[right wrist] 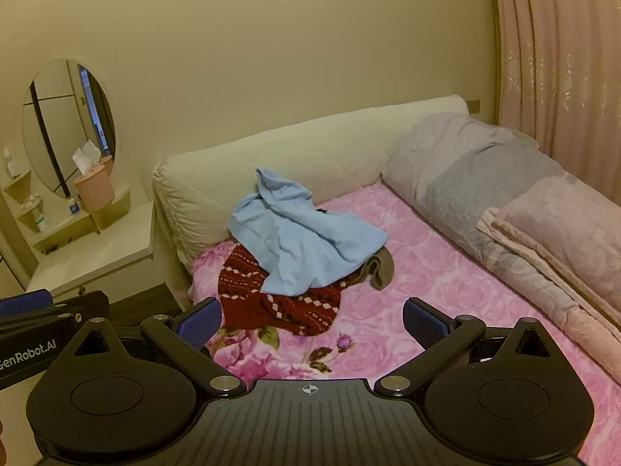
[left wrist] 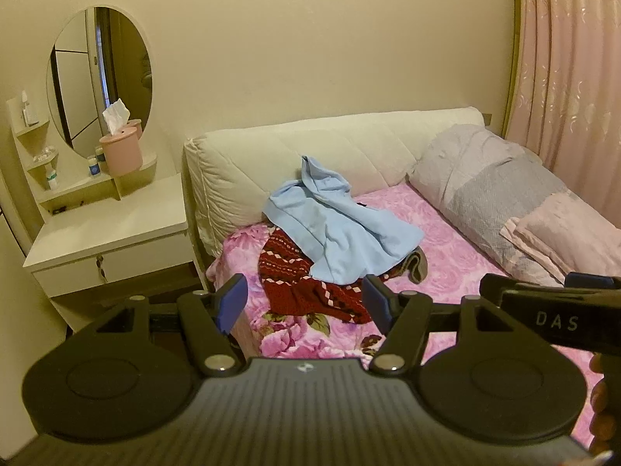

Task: Fold clothes

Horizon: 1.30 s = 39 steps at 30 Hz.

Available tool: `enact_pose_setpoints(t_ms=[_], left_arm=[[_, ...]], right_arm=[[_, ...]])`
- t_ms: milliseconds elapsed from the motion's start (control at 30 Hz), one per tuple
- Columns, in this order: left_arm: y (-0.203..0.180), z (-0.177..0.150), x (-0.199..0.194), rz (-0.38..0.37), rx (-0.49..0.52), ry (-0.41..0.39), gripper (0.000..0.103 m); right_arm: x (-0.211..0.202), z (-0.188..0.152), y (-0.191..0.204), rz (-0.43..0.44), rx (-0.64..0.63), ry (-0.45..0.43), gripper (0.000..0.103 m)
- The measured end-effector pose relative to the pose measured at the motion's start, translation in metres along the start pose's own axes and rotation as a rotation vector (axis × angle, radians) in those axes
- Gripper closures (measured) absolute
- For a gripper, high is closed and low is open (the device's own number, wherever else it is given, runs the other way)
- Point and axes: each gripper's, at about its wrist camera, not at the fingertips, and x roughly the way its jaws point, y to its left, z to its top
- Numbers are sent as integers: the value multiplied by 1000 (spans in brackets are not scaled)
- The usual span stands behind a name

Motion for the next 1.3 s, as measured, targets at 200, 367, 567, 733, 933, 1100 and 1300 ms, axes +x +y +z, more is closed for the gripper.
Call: enact_pose_setpoints(t_ms=[200,367,567,733,933,1100,1300], left_arm=[[10,8,6,-15,-10,38,41],[1,2,-1,5,11,-8,41],[-1,1,-6,10,17,-15,41],[-1,3,-7,6,17,-12,41],[0,4,-8,-2,16,-9,41],[3,6,-6,-9,18,-4,41],[6,8,-6,-16,19,-2,41]], right_arm=[[1,5,6,10,-2,4,1],[-4,0,-1,16,-9,-3,1],[-6,-5,-4,21,-2,-17,1],[-10,-6,-6,25,-4,-29,1],[-11,-3,-4,13,1,-38,1],[-11,-2,-3,2,9,-39,1],[-12,0,1,-1,9,-36,1]])
